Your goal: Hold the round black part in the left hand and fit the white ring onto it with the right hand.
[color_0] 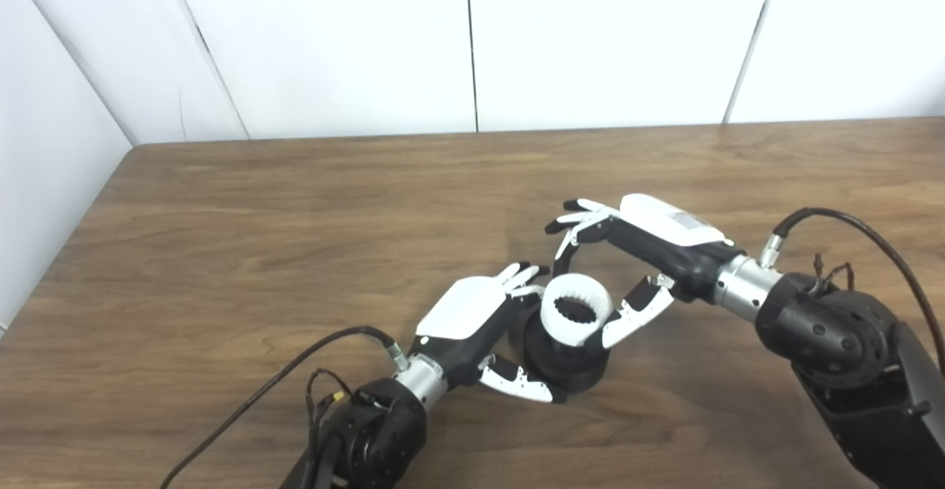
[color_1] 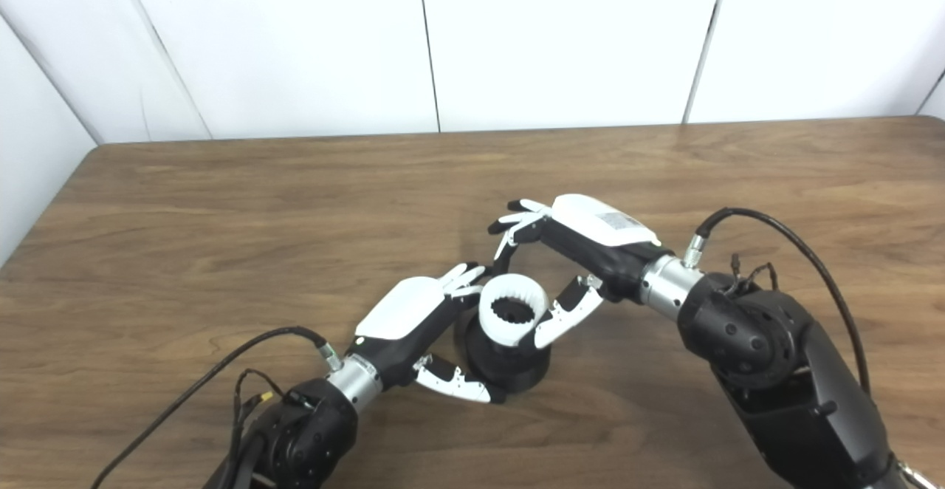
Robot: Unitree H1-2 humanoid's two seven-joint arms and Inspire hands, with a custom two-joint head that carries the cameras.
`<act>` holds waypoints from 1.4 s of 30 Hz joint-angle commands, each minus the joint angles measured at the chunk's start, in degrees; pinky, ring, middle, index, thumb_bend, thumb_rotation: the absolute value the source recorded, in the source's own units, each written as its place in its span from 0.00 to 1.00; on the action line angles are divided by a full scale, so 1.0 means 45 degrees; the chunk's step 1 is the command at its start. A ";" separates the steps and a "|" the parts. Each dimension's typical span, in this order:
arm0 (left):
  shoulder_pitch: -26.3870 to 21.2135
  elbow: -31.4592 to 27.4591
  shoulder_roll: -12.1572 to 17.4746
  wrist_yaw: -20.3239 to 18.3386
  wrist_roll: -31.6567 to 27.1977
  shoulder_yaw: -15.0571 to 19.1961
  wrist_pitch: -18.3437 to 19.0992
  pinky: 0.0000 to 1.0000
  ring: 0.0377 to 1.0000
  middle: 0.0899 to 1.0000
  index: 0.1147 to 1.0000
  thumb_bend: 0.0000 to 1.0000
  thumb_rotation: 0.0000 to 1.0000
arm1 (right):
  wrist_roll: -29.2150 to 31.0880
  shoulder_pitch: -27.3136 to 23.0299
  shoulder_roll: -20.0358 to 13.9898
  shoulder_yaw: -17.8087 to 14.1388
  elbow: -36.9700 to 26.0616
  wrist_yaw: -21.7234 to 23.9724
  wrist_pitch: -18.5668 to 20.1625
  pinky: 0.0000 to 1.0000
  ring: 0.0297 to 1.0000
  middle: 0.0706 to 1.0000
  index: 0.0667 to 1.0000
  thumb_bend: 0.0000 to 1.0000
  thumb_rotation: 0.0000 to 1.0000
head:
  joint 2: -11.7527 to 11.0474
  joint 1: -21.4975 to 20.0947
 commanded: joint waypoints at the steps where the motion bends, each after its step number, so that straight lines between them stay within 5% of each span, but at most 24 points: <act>1: 0.0179 0.0245 0.0124 -0.0788 -0.0025 -0.0186 0.0500 0.91 1.00 0.97 0.74 0.96 0.36 | -0.0016 -0.0350 -0.0079 -0.0142 -0.0135 -0.0309 -0.0409 0.85 0.98 0.87 0.56 0.83 0.24 | 0.0044 -0.0013; 32: 0.0058 0.0559 0.0046 -0.0703 -0.0137 -0.0143 0.0486 0.92 1.00 0.97 0.74 0.95 0.34 | -0.0184 -0.0017 -0.0128 0.0165 -0.0519 -0.0091 -0.0603 0.88 0.99 0.87 0.55 0.84 0.23 | 0.0043 -0.0030; 42: 0.0059 0.0576 0.0061 -0.0649 -0.0144 -0.0123 0.0436 0.92 1.00 0.98 0.73 0.95 0.33 | -0.0306 -0.0084 -0.0176 0.0262 -0.0474 0.0308 -0.0154 0.85 0.98 0.88 0.67 0.95 0.32 | 0.0062 -0.0027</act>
